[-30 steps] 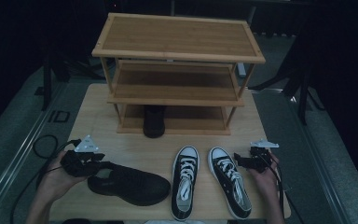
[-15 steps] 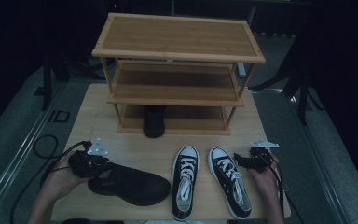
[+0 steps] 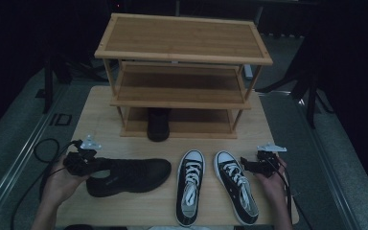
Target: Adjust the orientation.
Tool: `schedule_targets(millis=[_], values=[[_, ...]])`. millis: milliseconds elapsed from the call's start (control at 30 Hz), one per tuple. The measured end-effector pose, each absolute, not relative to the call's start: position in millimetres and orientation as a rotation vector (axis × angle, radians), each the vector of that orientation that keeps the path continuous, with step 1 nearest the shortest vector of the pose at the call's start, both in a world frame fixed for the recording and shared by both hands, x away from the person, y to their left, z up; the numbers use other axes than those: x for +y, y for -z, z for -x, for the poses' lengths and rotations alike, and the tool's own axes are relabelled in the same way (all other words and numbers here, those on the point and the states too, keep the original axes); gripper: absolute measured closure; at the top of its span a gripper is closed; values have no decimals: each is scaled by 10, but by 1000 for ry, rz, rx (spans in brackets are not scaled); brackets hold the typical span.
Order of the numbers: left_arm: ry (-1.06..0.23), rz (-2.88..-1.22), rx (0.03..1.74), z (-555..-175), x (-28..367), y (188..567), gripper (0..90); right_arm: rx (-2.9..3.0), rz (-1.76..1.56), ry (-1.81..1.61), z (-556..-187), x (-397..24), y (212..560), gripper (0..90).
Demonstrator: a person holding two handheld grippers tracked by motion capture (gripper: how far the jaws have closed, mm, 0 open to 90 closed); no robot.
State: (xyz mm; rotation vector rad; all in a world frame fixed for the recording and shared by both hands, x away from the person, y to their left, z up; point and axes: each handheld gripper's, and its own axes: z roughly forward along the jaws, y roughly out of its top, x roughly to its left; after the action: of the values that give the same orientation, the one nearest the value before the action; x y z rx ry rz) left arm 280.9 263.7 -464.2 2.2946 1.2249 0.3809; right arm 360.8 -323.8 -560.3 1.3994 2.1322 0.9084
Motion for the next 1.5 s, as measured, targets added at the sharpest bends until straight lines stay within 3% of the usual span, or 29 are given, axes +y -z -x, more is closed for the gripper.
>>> schedule_targets(millis=[133,300,333,500,600,667,1200,1500], values=[[-384,-2197,1330,-2794,2748,4665,880,2133,-1400,-907,-3607,-3238,5602,149],[-404,-2215,1280,-2767,2735,4650,861,2133,-1400,-907,-3608,-3238,5602,149],[-396,-2155,1241,-2740,2768,4599,795,2133,-1400,-906,-3608,-3238,5602,149],[-456,-2051,1226,-2660,2919,4482,746,2133,-1400,-906,-3608,-3238,5602,149],[-492,-1999,1252,-2610,3019,4475,795,2133,-1400,-907,-3608,-3238,5602,149],[-508,-1973,1285,-2583,3080,4492,899,2133,-1400,-907,-3608,-3238,5602,149],[-401,-2043,1426,-2383,3192,5046,900,2133,-1400,-907,-3607,-3238,5602,149],[-391,-2035,1450,-2228,3221,5158,900,2133,-1401,-907,-3607,-3238,5602,149]])
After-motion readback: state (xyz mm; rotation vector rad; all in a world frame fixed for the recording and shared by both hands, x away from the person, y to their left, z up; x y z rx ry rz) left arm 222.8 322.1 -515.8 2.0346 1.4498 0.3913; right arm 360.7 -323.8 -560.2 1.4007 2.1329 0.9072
